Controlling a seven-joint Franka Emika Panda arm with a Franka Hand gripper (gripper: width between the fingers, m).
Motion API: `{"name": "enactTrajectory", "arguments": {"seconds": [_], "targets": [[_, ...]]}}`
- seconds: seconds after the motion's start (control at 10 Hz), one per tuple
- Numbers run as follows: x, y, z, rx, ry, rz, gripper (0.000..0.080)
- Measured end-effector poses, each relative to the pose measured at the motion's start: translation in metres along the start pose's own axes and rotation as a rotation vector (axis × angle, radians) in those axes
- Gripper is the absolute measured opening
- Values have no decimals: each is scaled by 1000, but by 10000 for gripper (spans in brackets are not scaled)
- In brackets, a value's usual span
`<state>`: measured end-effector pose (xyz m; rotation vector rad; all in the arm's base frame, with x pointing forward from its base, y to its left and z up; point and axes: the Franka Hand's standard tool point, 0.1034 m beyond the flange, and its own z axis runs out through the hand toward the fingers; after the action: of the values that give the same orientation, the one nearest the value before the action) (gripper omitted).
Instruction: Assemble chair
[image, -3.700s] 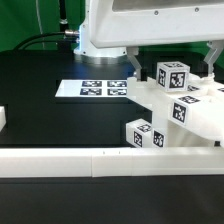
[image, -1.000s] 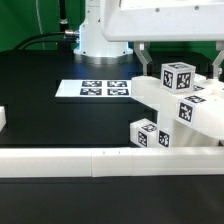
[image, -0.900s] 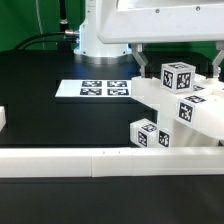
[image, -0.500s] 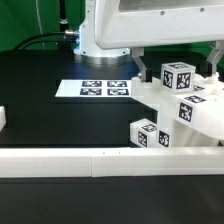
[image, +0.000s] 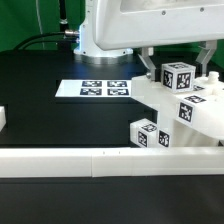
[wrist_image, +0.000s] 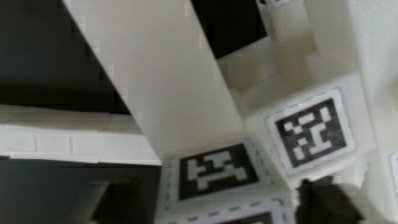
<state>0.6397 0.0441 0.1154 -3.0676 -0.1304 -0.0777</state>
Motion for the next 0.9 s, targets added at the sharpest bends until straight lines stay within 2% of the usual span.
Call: {"name": "enactTrajectory", "arguments": {"seconds": [0.1, 0.3, 0.9], "targets": [[0, 0, 0, 0, 0, 13, 282], [0, 0, 0, 2, 1, 160, 282], [0, -5, 1, 3, 0, 938, 282]]}}
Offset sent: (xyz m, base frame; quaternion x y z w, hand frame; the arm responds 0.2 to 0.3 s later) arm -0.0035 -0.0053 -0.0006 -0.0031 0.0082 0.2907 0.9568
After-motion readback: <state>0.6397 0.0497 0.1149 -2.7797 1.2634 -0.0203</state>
